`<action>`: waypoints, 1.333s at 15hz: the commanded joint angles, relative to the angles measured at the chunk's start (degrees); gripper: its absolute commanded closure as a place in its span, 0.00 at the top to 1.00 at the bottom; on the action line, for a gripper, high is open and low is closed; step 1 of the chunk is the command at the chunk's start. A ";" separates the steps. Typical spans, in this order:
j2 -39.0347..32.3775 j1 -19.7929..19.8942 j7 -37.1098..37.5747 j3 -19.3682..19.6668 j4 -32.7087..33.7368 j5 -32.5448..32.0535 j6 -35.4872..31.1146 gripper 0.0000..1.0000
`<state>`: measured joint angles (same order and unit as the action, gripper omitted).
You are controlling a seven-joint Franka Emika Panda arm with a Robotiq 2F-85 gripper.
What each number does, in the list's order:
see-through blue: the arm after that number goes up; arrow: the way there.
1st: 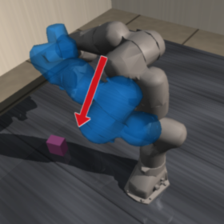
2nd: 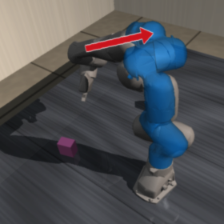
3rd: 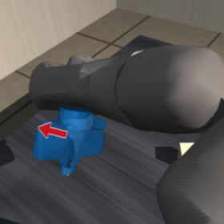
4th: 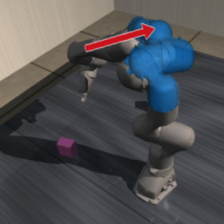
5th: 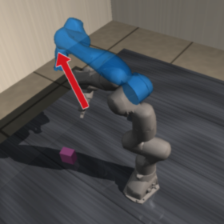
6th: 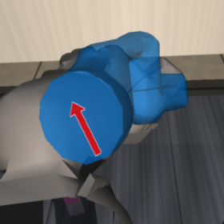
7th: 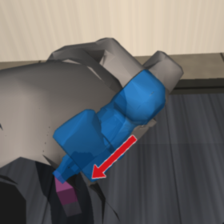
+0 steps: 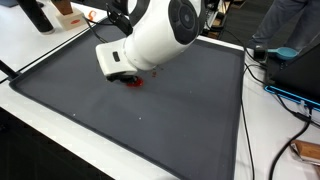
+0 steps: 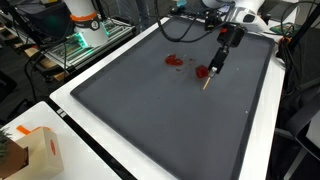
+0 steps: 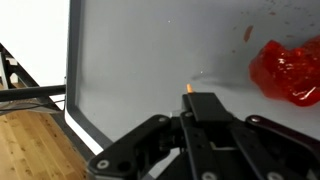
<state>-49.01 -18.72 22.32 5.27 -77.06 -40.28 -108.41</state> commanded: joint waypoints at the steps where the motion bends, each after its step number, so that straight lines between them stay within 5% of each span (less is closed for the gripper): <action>1: 1.46 2.42 -5.10 -2.14 -0.22 2.60 0.02 0.03; 20: 17.44 15.27 -31.94 -8.45 -11.00 28.32 -6.70 0.03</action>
<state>-35.96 -6.39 -5.19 -0.96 -82.32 -16.32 -112.59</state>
